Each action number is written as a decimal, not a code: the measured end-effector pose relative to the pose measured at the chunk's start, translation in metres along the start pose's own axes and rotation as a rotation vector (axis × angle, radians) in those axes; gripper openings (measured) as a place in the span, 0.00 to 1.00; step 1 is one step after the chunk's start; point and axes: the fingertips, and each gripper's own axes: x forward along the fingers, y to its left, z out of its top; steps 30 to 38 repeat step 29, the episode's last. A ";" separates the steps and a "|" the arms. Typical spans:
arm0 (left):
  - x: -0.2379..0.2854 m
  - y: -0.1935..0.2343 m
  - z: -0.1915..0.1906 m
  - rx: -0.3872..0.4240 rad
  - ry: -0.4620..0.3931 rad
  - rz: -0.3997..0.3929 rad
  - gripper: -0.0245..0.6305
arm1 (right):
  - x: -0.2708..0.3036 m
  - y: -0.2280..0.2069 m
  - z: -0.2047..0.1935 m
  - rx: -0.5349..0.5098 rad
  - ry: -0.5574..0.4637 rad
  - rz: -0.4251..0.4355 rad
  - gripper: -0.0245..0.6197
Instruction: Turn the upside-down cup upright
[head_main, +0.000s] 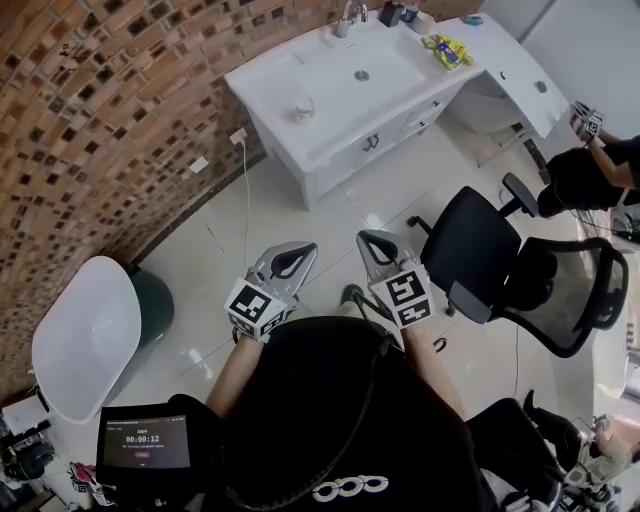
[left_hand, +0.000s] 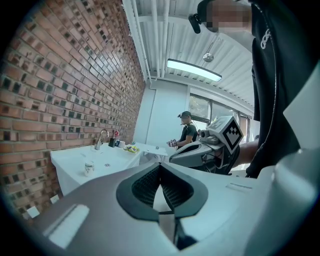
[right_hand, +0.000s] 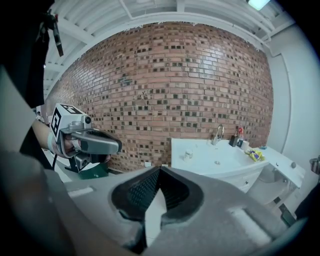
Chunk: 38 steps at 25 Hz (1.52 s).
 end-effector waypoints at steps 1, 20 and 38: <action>0.000 0.000 0.000 0.000 0.001 0.000 0.06 | 0.000 0.000 0.000 0.000 -0.001 0.001 0.03; 0.010 0.004 0.000 -0.006 0.006 -0.010 0.06 | 0.008 -0.008 -0.003 -0.011 0.014 0.023 0.03; 0.016 0.003 0.005 -0.002 0.000 -0.018 0.06 | 0.006 -0.014 -0.002 -0.006 0.012 0.010 0.03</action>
